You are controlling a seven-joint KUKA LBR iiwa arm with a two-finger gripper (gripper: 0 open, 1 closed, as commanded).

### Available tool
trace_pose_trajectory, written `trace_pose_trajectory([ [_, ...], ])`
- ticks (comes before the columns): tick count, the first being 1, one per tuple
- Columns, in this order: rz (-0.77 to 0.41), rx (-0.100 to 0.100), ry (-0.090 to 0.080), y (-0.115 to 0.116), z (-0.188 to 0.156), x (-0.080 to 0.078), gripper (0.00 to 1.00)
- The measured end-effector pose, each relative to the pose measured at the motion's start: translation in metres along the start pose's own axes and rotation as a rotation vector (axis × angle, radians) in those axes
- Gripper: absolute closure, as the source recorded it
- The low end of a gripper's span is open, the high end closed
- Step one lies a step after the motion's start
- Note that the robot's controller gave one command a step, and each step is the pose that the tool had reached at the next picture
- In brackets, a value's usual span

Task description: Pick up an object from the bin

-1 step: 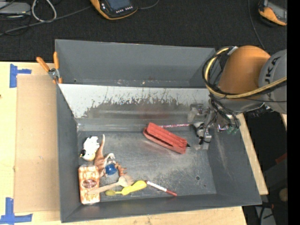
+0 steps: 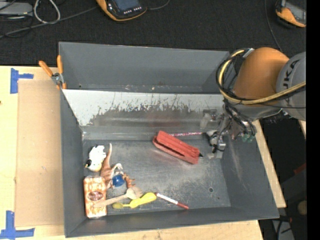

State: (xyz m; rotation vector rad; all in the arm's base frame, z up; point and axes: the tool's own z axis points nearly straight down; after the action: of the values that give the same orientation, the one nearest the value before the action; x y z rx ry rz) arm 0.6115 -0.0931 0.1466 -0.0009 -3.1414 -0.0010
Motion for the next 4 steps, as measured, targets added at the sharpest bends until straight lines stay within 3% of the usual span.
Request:
trace_pose_trajectory([
  [1,0.351,0.001,0.0,0.051,0.059,0.011,0.0],
  [2,0.172,0.001,-0.002,0.084,0.024,0.011,0.0],
  [3,0.406,-0.002,0.006,0.106,0.038,0.028,0.0],
  [4,0.356,-0.002,-0.014,0.109,0.076,0.032,0.0],
])
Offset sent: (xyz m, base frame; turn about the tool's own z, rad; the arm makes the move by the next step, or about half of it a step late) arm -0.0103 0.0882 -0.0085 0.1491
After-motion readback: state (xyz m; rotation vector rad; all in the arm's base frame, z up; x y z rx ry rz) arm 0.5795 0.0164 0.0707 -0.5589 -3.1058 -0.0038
